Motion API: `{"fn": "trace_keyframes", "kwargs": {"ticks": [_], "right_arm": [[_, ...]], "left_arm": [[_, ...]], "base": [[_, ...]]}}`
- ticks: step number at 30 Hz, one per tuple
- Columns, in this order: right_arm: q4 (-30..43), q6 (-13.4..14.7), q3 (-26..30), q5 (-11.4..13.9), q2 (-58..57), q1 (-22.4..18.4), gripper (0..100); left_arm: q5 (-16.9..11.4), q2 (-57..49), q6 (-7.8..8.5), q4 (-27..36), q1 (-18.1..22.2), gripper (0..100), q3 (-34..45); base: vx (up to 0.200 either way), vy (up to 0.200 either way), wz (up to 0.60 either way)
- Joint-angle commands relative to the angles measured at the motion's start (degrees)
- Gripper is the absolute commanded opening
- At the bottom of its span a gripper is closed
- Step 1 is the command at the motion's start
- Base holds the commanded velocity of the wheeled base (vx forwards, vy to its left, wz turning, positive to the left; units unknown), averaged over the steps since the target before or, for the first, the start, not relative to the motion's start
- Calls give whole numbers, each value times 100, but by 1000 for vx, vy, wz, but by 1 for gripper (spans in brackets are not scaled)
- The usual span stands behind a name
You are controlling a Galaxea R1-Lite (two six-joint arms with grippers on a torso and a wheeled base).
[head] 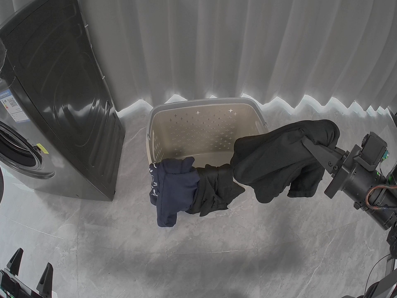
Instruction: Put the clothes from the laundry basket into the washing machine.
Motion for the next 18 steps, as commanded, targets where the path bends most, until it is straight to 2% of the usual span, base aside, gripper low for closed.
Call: {"fn": "trace_keyframes", "kwargs": {"ticks": [1,3,18], "right_arm": [[-8,4,-2,12,-37,6,0],[-17,4,7,65,-37,6,0],[-52,31,95,92,-28,15,0]], "left_arm": [[4,-57,5,-1,1,100,92],[4,-57,5,-1,1,100,92],[4,-48,5,-1,-8,100,92]], "base": [[0,0,0],[0,0,0],[0,200,0]]}}
